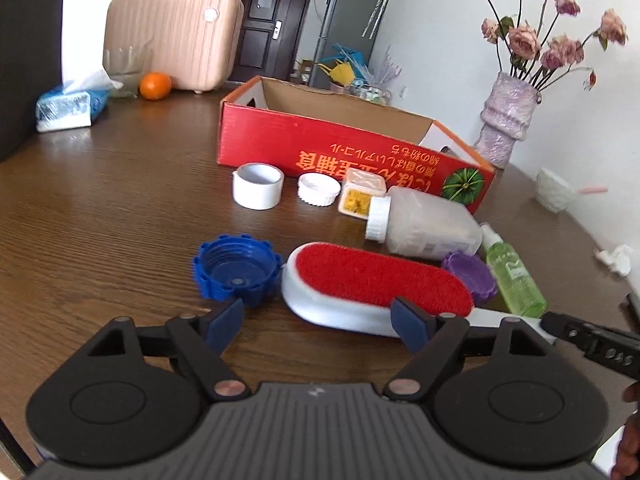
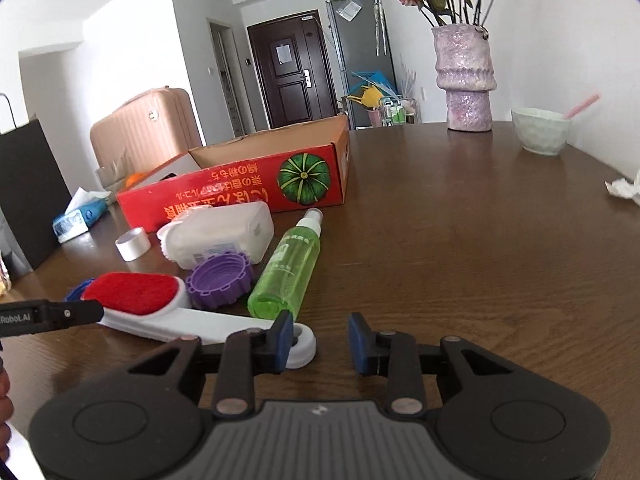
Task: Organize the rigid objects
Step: 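Move the left tool toward the red-and-white lint brush and close on it, then lift the lint brush with the left tool and lower it into the red box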
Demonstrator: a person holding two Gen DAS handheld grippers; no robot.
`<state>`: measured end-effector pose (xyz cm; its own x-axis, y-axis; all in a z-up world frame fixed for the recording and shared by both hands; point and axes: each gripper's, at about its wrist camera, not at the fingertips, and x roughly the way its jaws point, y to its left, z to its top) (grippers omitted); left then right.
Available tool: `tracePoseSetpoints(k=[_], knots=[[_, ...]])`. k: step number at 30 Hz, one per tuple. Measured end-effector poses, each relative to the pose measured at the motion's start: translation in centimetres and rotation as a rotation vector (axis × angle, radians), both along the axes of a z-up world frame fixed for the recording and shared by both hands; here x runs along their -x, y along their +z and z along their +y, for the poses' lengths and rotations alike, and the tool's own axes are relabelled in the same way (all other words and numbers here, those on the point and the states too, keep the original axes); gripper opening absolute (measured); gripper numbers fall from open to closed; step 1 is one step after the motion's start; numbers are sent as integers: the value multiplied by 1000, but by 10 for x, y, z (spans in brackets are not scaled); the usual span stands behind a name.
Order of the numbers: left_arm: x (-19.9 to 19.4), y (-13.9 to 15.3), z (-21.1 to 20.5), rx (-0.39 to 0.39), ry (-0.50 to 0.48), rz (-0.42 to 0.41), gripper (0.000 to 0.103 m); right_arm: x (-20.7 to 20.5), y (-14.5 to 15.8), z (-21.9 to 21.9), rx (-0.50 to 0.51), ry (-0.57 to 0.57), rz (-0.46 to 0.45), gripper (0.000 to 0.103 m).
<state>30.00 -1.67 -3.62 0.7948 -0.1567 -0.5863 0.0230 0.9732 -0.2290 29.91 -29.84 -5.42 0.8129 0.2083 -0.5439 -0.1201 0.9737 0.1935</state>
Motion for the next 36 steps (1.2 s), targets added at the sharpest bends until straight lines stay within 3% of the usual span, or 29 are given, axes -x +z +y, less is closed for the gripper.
tracePoseSetpoints(k=[4, 8, 12, 14, 16, 18, 20, 25, 31, 36], knots=[[-8, -1, 7, 88, -9, 21, 84, -14, 1, 2, 60, -16, -13, 30], [-9, -1, 9, 112, -3, -20, 83, -22, 2, 5, 93, 1, -14, 26], [-15, -2, 2, 160, -14, -3, 77, -30, 0, 1, 74, 4, -21, 26], [-15, -2, -1, 157, -10, -12, 75, -33, 1, 0, 75, 0, -19, 26], [-13, -3, -3, 140, 7, -4, 66, -33, 1, 2, 83, -8, -15, 26], [-5, -4, -1, 150, 1, -5, 65, -29, 3, 5, 88, -10, -7, 15], [5, -3, 1, 157, 2, -3, 65, -20, 4, 7, 66, -1, 2, 12], [25, -2, 11, 153, 8, -4, 65, 6, 5, 8, 12, 9, 20, 13], [23, -4, 15, 175, -6, 16, 65, 16, 1, -9, -142, -20, 60, 18], [26, -7, 15, 190, 13, 4, 66, 21, -1, -12, -190, -29, 76, 17]])
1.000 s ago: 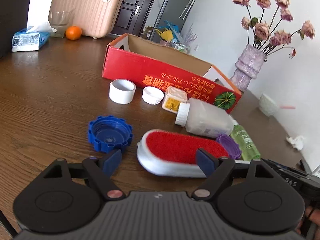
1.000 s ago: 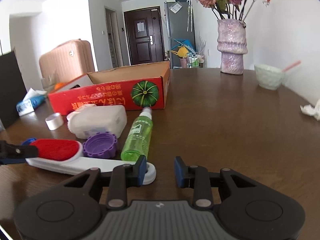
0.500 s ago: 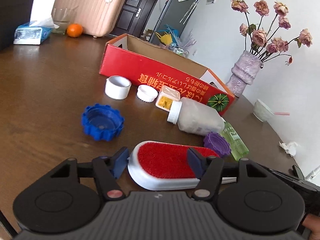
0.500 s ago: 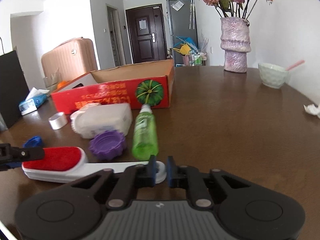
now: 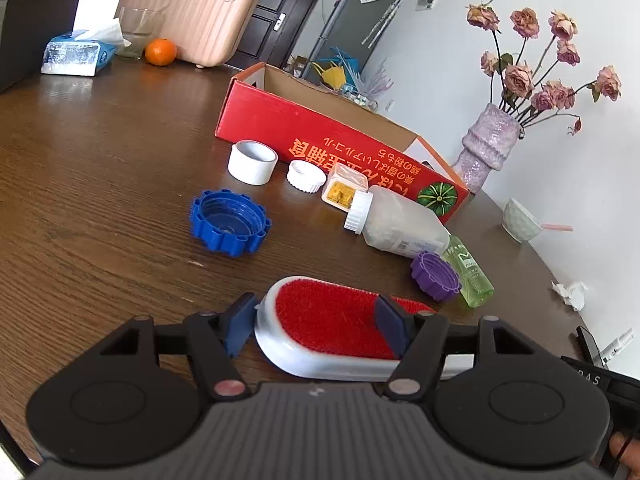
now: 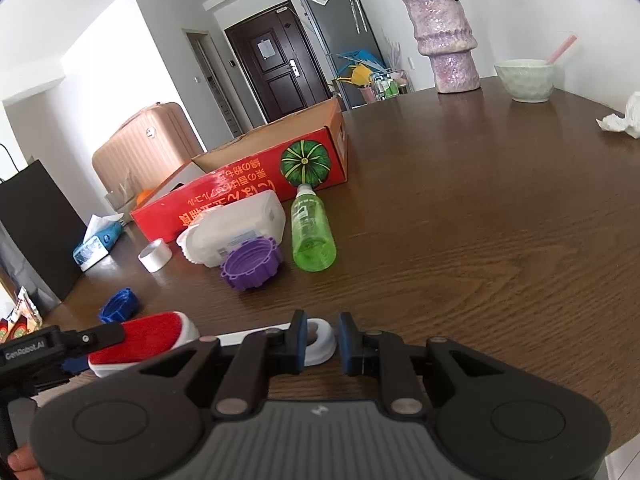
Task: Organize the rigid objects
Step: 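Lift the lint brush with the left tool and lower it into the red box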
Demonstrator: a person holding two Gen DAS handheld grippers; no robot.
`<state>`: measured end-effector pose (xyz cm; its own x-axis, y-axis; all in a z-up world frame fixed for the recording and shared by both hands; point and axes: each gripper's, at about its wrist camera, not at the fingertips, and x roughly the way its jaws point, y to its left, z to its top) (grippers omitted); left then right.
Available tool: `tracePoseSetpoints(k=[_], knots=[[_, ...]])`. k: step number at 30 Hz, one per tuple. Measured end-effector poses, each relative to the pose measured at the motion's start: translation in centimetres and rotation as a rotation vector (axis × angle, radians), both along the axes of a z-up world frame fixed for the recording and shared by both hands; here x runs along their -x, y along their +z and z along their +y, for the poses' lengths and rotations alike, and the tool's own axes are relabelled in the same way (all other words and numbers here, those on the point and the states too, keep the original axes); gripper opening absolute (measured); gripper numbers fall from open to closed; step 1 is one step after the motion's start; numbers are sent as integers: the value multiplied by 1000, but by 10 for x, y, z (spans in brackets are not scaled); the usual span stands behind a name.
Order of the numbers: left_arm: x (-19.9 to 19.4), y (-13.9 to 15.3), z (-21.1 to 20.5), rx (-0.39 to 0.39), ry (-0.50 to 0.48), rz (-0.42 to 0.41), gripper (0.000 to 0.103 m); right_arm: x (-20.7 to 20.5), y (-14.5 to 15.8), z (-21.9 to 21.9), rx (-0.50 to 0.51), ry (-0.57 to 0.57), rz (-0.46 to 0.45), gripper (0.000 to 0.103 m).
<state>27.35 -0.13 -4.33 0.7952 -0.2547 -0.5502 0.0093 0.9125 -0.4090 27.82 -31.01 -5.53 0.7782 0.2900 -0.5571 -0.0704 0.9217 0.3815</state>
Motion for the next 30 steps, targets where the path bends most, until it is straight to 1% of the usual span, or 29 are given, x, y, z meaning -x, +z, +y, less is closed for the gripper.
tracePoseSetpoints(k=[3, 6, 8, 12, 15, 17, 20, 24, 27, 30], knots=[[4, 1, -1, 9, 20, -3, 66, -1, -2, -2, -43, -13, 13, 17], [7, 2, -1, 12, 14, -7, 65, 2, -3, -2, -46, -19, 12, 17], [11, 6, 1, 13, 9, -29, 65, 5, -2, -4, -67, -27, 23, 17], [11, 21, 0, -3, -4, -98, 64, 5, 1, -6, -100, -39, 15, 17], [1, 36, -2, -37, -4, -160, 64, 0, 15, -2, -100, -40, -40, 17], [-12, 46, 0, -35, 1, -184, 64, -9, 30, 1, -97, -36, -87, 17], [-41, 65, 4, -20, 7, -202, 64, -35, 51, 6, -83, -30, -138, 17], [-90, 91, 9, -28, 13, -250, 64, -87, 73, 10, -101, -33, -185, 17], [-127, 104, 13, -37, 24, -276, 64, -130, 82, 13, -130, -34, -193, 17], [-164, 106, 20, -43, 32, -272, 64, -172, 84, 18, -137, -25, -185, 17]])
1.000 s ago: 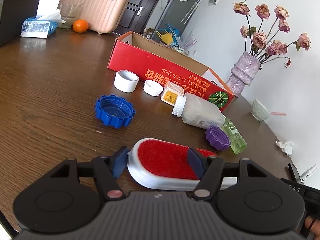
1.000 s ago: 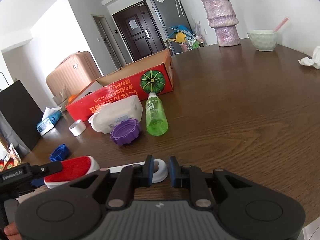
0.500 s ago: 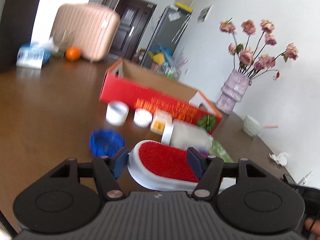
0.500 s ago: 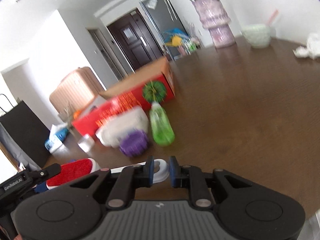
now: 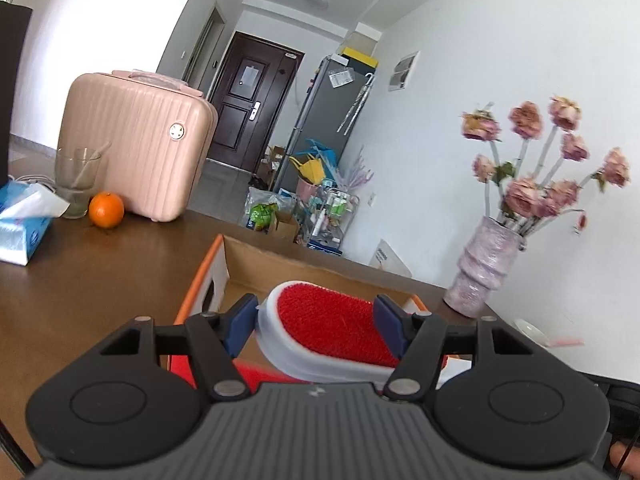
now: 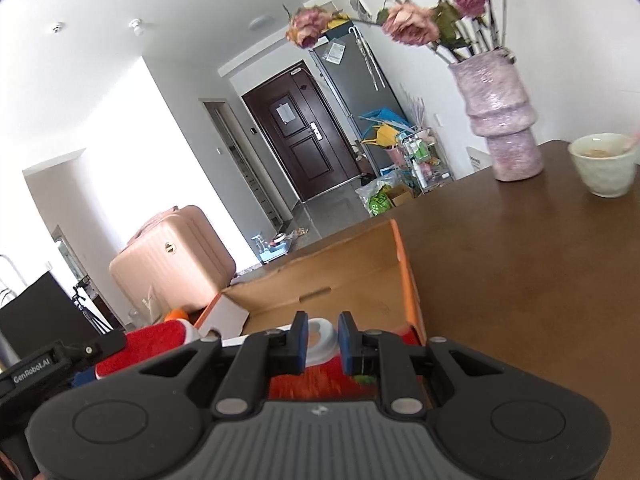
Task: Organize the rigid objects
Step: 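Lift the lint brush with the left tool and lower it into the red box, then open the left tool and withdraw both tools from the box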
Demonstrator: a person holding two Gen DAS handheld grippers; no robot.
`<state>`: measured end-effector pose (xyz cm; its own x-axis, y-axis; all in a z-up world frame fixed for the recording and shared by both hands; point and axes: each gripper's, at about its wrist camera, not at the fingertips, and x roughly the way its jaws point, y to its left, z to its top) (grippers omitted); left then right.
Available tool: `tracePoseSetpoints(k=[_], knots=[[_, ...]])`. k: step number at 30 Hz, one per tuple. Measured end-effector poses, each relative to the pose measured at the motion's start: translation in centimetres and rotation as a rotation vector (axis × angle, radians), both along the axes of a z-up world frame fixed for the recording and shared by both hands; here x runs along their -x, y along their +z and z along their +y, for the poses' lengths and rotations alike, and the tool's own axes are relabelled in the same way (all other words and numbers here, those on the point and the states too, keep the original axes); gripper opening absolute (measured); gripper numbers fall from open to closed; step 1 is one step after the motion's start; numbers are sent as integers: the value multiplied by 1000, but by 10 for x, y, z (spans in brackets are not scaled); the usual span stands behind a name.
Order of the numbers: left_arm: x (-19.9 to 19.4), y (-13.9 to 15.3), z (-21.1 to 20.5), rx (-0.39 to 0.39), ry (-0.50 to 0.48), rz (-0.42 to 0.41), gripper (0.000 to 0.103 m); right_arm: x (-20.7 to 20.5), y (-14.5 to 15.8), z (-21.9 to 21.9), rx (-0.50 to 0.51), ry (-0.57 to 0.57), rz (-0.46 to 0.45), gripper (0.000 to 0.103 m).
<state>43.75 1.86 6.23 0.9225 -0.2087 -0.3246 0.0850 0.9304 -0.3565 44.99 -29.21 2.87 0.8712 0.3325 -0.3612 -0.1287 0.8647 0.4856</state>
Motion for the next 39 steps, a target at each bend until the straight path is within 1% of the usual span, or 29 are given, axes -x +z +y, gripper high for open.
tracePoseSetpoints(k=[2, 4, 7, 9, 12, 16, 17, 19, 21, 25, 26, 29, 33, 36, 38, 39], knots=[[-22, -4, 6, 6, 11, 19, 64, -24, -3, 3, -3, 3, 14, 17], [-40, -13, 11, 13, 24, 41, 64, -44, -7, 11, 20, 12, 18, 17], [-56, -30, 18, 1, 42, 66, 64, -67, -17, 21, 46, 23, 39, 17], [-66, -41, 25, 17, 51, 96, 64, -80, -24, 27, 59, 34, 55, 17], [-76, -51, 32, 21, 51, 122, 64, -92, -35, 34, 71, 46, 82, 17], [-82, -58, 34, -11, 29, 168, 64, -96, -44, 41, 110, 60, 103, 17], [-81, -58, 33, -26, 24, 166, 64, -97, -45, 43, 119, 59, 106, 17], [-78, -58, 29, -56, 23, 171, 66, -96, -48, 45, 138, 64, 106, 17], [-74, -58, 27, -68, 16, 173, 70, -92, -48, 48, 162, 63, 102, 17], [-69, -57, 24, -106, 10, 183, 73, -87, -48, 50, 176, 75, 104, 17], [-68, -56, 24, -112, 5, 188, 73, -85, -47, 48, 173, 77, 104, 17], [-63, -51, 25, -96, -24, 201, 75, -80, -42, 49, 159, 104, 100, 17], [-49, -38, 24, -121, -24, 176, 79, -67, -28, 52, 168, 111, 74, 17], [-34, -22, 24, -145, -25, 148, 81, -53, -13, 53, 182, 110, 43, 17], [-22, -11, 23, -167, -30, 121, 83, -41, -2, 55, 209, 107, 14, 18], [-14, -5, 23, -181, -33, 105, 84, -33, 4, 58, 245, 104, -8, 20]])
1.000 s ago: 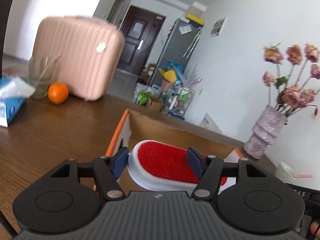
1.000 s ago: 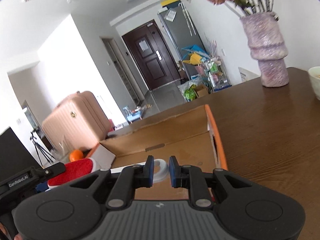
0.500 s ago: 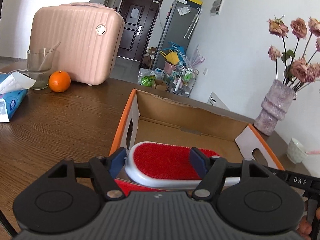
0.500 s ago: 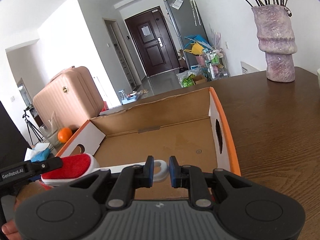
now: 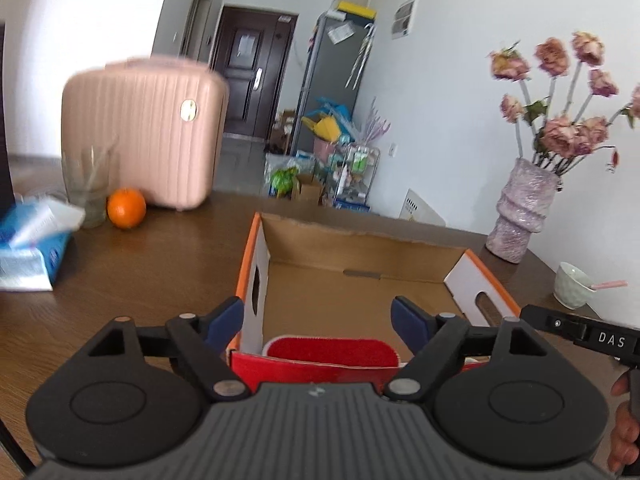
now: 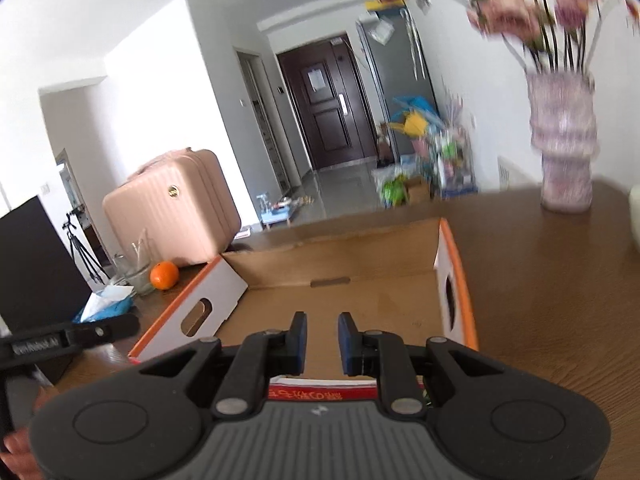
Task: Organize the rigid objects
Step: 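Open the left tool and withdraw both tools from the box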
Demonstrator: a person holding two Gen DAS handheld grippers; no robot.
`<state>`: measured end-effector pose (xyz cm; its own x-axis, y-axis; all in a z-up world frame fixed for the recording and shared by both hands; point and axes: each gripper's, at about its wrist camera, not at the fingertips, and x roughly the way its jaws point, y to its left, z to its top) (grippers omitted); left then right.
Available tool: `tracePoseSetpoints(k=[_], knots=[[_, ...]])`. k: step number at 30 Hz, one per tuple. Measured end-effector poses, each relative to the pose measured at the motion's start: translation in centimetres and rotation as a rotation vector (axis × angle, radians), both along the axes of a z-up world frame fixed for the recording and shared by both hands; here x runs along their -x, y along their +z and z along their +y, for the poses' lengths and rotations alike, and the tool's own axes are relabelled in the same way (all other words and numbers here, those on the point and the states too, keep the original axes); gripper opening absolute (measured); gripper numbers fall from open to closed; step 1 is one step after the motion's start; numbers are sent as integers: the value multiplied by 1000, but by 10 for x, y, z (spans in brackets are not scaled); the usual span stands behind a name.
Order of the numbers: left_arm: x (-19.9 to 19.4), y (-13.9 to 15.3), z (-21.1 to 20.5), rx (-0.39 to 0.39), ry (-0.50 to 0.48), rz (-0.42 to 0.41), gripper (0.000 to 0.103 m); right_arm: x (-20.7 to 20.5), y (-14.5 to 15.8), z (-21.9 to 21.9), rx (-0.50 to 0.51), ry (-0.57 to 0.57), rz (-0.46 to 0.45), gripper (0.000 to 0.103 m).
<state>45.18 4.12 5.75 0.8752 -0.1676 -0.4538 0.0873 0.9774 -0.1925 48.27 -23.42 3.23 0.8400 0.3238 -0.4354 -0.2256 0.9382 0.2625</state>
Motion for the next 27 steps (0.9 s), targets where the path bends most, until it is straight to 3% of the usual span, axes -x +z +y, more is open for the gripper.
tracePoseSetpoints(k=[1, 7, 12, 17, 27], knots=[[8, 5, -1, -17, -5, -17, 86, 10, 6, 4, 49, 1, -31, 21], [64, 29, -8, -141, 16, -163, 102, 73, 32, 17, 225, 5, -197, 51], [112, 34, -8, -153, 22, -268, 103, 127, 44, 17, 270, -44, -371, 94], [148, 36, -9, -157, 19, -322, 103, 171, 47, 19, 265, -71, -454, 97], [199, 44, -8, -163, 18, -343, 103, 219, 55, 17, 228, -87, -476, 101]])
